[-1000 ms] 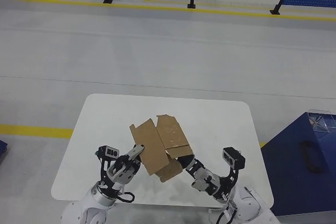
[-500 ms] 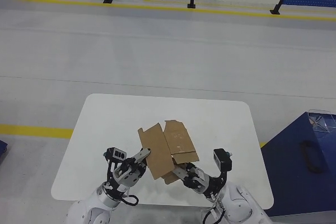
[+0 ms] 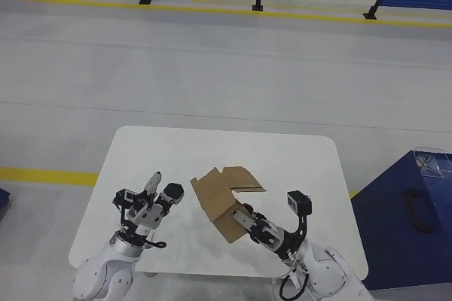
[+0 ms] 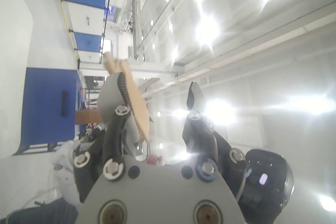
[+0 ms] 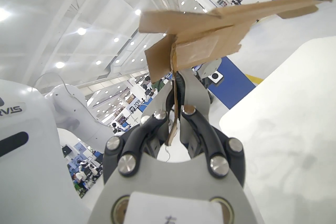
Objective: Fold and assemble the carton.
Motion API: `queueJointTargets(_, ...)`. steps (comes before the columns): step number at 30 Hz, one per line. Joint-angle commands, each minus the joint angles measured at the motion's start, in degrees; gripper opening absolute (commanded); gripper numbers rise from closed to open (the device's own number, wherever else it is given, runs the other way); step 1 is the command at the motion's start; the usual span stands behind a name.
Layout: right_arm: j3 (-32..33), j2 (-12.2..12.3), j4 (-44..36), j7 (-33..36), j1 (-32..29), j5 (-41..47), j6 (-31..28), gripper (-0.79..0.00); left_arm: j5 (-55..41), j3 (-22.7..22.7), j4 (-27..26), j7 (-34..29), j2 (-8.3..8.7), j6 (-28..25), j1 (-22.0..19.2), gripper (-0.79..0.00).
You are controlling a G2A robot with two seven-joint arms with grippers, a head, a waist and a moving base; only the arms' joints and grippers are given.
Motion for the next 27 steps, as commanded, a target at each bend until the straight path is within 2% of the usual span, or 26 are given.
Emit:
queueJointTargets(1, 1.5, 0.6, -1.2, 4.6, -0.7, 1.6, 4.0, -0.785, -1.7, -2.7, 2.7, 2.8, 0.01, -0.2, -1.2, 0.000)
queueJointTargets(6, 3.8, 2.0, -4.9, 16.3, -2.2, -3.3, 9.5, -0.785, -0.3, -5.6, 5.6, 4.5, 0.15, 0.3, -3.9, 0.000)
queueJointTargets(14, 2.7, 3.2, -10.3, 28.0, -3.7, -14.6, 13.3, -0.785, 6.1, -3.0, 0.6, -2.6, 0.31, 1.3, -3.6, 0.000)
queueJointTargets(19, 2.0, 3.7, -13.1, 31.3, -4.6, -16.2, 13.3, -0.785, 11.7, -0.5, -2.8, -7.1, 0.56, 4.4, -2.7, 0.000)
queueJointTargets(23, 2.5, 4.2, -14.9, 32.1, -5.6, -16.6, 12.0, -0.785, 18.0, 1.6, -2.5, -12.7, 1.04, 9.0, -3.3, 0.000)
queueJointTargets(27, 3.5, 4.6, -16.0, 31.5, -6.6, -16.3, 10.9, -0.785, 20.3, 3.1, -1.0, -18.5, 1.50, 15.0, -5.0, 0.000)
